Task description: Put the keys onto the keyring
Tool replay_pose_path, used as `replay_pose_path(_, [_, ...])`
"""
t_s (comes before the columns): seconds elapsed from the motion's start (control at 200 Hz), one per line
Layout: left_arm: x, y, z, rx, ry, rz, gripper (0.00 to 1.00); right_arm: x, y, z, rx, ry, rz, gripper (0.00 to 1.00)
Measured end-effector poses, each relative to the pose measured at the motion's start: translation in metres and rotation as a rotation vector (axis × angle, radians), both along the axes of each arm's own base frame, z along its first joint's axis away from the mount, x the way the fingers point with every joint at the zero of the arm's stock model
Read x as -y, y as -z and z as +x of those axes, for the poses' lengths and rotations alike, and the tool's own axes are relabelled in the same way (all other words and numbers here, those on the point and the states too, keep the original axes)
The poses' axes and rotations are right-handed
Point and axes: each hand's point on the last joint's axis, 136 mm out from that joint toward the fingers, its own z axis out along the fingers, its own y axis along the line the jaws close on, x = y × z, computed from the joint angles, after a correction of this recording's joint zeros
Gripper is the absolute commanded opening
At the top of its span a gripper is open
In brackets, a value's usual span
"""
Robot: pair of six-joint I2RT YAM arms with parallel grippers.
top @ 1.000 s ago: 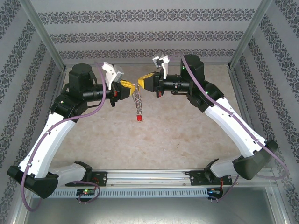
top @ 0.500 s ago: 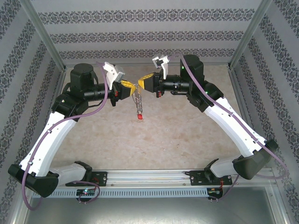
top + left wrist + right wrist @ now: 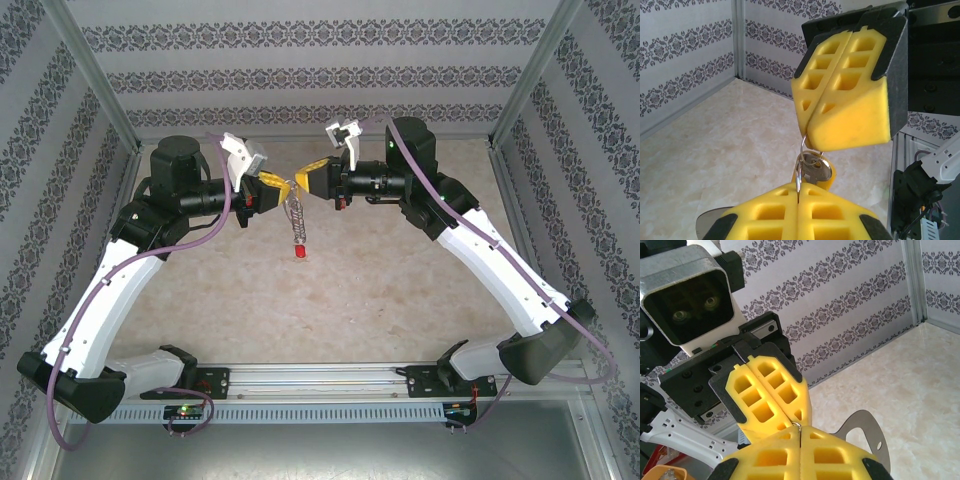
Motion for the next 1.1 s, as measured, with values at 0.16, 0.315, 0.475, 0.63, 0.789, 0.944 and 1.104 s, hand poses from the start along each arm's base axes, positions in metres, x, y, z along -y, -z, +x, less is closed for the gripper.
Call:
replay_pose_path(0.16, [-0.001,0.000,0.002,0.002,-0.013,0.004,0.00,-0.001,0.011,0.002,-0.035,0.000,-0.027,0.00])
replay_pose_path(0.315, [-0.001,0.001,0.003,0.000,-0.017,0.006,0.00,-0.002,0.014,0.003,-0.046,0.003,-0.035,0.00])
replay_pose_path(0.475, [-0.001,0.001,0.003,0.000,-0.018,0.007,0.00,-0.001,0.015,0.004,-0.045,0.010,-0.037,0.00])
replay_pose_path(0.63, [-0.002,0.002,0.003,0.000,-0.019,0.007,0.00,0.001,0.015,0.007,-0.050,0.022,-0.036,0.00])
replay_pose_path(0.789, [-0.002,0.001,0.004,0.002,-0.025,0.008,0.00,0.005,0.015,0.012,-0.071,0.040,-0.031,0.00])
replay_pose_path(0.944, [-0.002,0.001,0.004,0.002,-0.025,0.008,0.00,0.005,0.015,0.012,-0.077,0.040,-0.031,0.00])
replay_pose_path(1.104, [-0.002,0.002,0.004,0.001,-0.025,0.009,0.00,0.005,0.015,0.012,-0.082,0.040,-0.031,0.00])
